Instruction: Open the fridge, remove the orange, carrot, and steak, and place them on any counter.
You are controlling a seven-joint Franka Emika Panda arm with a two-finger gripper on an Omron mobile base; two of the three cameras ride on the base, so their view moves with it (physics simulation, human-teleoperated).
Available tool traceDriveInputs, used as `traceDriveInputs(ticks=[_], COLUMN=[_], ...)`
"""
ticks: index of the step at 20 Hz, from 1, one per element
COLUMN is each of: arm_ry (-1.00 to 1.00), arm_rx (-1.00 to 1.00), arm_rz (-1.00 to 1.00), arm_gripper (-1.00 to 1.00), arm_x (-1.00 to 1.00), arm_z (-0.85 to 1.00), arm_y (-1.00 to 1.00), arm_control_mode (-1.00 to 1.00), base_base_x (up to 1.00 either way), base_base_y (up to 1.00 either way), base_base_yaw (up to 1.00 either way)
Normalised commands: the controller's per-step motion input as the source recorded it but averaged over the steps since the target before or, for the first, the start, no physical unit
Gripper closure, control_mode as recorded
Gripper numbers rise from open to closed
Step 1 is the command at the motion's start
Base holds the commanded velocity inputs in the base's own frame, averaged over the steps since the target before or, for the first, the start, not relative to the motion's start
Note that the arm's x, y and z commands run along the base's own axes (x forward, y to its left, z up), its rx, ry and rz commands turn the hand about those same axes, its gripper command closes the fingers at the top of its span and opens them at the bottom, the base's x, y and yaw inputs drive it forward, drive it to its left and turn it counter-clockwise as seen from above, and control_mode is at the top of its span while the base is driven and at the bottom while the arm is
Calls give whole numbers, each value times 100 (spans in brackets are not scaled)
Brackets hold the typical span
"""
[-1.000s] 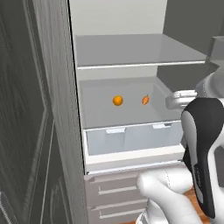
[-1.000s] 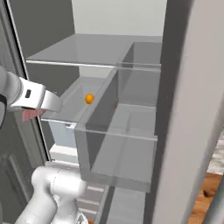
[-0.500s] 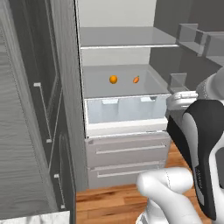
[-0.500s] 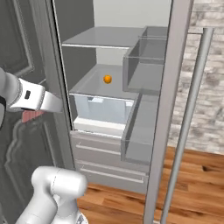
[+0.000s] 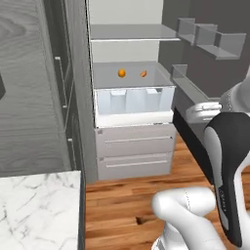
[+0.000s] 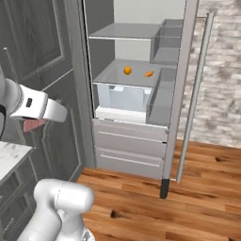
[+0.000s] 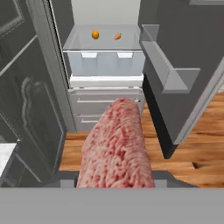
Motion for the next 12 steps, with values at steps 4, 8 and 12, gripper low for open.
traceDriveInputs(ticks=[4, 8, 12], arm_ry=[0, 0, 0], arm_rx=[0, 0, 0], arm_rz=[0, 0, 0], arm_gripper=[100, 100, 100], arm_x=[0, 0, 0], arm_z=[0, 0, 0], arm_y=[0, 0, 0], arm_control_mode=[100, 100, 100], base_base_x=[-34, -8, 0], base_base_y=[0, -6, -31], base_base_yaw=[0, 1, 41])
